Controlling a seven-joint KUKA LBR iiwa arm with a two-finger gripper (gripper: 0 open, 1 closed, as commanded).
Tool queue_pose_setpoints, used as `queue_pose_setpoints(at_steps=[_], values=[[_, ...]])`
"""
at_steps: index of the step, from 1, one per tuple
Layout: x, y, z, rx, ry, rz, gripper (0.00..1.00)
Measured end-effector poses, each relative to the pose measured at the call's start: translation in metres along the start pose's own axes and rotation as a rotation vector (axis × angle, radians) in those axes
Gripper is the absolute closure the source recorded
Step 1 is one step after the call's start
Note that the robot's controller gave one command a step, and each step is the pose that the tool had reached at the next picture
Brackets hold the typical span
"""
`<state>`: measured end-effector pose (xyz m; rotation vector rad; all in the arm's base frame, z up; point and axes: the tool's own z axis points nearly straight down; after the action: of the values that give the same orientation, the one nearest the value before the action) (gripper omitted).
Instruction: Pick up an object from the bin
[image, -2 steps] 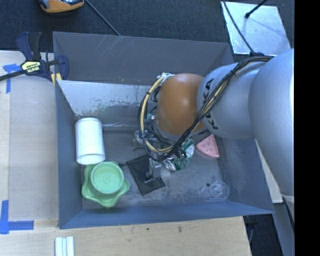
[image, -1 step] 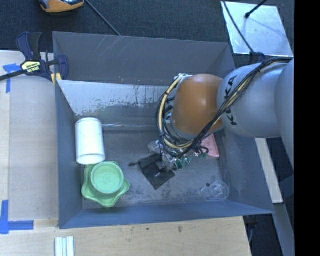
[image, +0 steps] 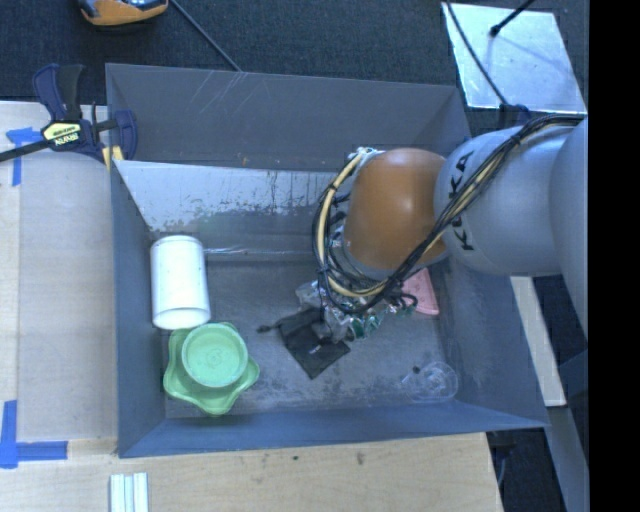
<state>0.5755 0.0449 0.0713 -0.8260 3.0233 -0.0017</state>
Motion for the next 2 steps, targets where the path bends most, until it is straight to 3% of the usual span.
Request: queue_pose_setpoints(at_steps=[1, 2], values=[[0.014, 0.010, -0.051, -0.005, 0.010, -0.001, 1.00], [0.015, 0.011, -0.066, -0.005, 0.007, -0.004, 1.00]])
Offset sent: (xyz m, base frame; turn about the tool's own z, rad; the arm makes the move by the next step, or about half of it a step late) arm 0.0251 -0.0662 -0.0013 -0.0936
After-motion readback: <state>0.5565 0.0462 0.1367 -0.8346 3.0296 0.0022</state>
